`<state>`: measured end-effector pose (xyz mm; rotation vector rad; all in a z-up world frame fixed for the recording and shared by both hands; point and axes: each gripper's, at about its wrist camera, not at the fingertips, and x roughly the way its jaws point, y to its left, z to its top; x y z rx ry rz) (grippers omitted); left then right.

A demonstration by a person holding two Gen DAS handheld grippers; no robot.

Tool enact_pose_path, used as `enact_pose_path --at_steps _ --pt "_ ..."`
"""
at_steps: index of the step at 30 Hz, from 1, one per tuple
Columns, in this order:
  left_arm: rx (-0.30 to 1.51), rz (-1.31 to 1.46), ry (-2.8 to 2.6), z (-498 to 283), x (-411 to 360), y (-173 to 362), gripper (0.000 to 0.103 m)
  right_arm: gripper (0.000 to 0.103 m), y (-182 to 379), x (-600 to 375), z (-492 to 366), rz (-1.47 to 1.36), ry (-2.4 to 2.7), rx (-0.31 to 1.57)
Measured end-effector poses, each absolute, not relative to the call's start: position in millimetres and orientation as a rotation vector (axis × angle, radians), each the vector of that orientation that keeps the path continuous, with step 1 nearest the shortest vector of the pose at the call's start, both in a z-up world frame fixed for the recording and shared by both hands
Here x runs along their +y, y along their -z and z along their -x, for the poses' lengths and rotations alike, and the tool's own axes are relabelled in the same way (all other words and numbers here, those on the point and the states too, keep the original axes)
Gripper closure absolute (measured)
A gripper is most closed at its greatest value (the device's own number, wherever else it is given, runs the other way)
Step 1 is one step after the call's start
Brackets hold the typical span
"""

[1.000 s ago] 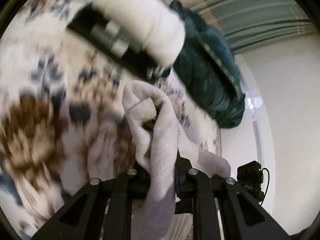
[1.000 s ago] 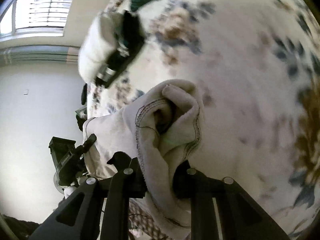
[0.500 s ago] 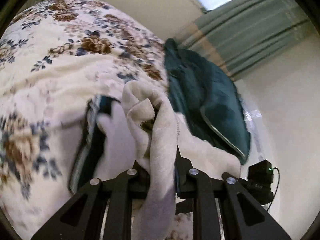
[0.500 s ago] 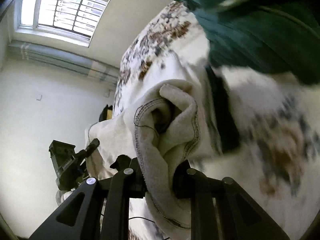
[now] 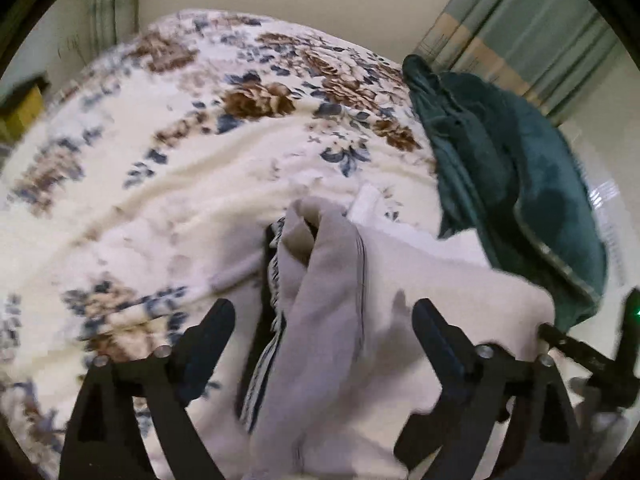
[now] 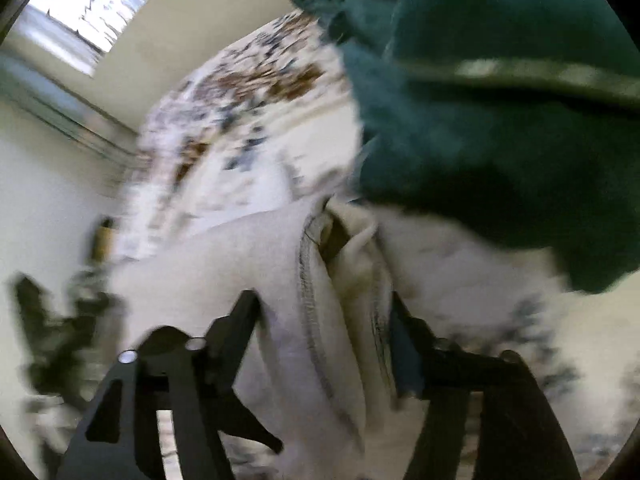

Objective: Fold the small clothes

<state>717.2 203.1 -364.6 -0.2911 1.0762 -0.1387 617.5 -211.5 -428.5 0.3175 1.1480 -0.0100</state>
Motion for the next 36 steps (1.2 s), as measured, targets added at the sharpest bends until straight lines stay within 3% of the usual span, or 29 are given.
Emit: enact_pose_path --at_steps 4,13,36 --pt "1.076 0.169 0.043 -689.1 183.8 357.3 0.003 0.0 412.3 -186.3 -584.4 -0.134 0.131 1.133" --pt "1.042 0.002 -0.021 -613.5 151.7 316.8 0.003 0.0 358.3 -154.0 -493.7 -0.021 0.21 1.066" --pt "0.78 -0.024 -0.019 -375.1 154.2 89.4 0.003 0.0 73.7 -119.2 -201.2 0.024 0.204 0.754"
